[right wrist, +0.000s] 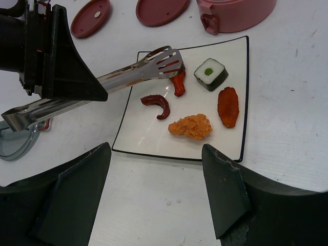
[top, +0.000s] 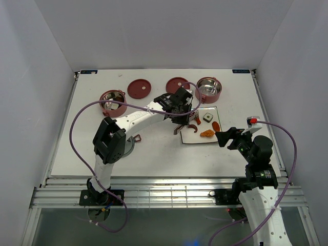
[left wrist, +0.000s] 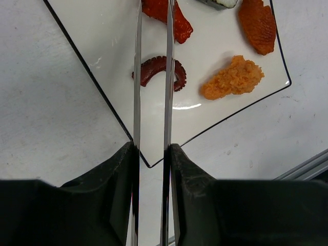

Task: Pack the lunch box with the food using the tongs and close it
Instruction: Pick up the fake food from the plate, then place the fake food in the packing box, then pick up the fake food from the plate.

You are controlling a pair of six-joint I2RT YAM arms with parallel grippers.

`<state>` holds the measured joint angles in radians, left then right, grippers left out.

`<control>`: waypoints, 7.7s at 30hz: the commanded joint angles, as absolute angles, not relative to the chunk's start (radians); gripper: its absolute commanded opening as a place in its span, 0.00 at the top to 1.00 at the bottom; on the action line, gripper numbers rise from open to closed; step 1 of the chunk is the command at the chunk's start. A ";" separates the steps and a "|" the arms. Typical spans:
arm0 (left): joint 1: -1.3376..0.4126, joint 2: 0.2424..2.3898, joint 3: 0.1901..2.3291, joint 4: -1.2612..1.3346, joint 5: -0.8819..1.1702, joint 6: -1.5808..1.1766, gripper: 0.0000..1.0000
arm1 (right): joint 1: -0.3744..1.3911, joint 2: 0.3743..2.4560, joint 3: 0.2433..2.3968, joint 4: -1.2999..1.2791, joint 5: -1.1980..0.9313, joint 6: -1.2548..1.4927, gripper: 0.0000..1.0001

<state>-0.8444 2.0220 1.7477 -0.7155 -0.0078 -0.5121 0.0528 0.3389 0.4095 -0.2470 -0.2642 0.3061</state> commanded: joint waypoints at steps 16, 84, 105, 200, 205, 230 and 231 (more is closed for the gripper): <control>-0.808 1.910 1.853 -0.765 -0.046 -0.495 1.00 | 0.052 0.334 0.437 -0.241 -0.270 0.301 0.23; -0.003 1.629 1.462 -0.715 0.026 -0.334 0.48 | 0.052 0.291 0.416 -0.193 -0.316 0.290 0.22; -0.417 1.586 1.603 -0.778 -0.092 -0.385 0.43 | 0.052 0.367 0.454 -0.250 -0.259 0.307 0.23; -1.109 2.197 2.066 -0.795 -0.169 -0.587 0.43 | 0.054 0.160 0.692 -0.491 -0.054 0.290 0.23; -1.109 2.200 2.068 -0.816 -0.181 -0.604 0.43 | 0.052 0.156 0.698 -0.497 -0.051 0.284 0.23; -1.091 2.224 2.095 -0.838 -0.140 -0.614 0.45 | 0.052 0.149 0.712 -0.506 -0.038 0.264 0.23; -1.091 2.220 2.092 -0.838 -0.140 -0.615 0.45 | 0.052 0.147 0.712 -0.503 -0.040 0.264 0.23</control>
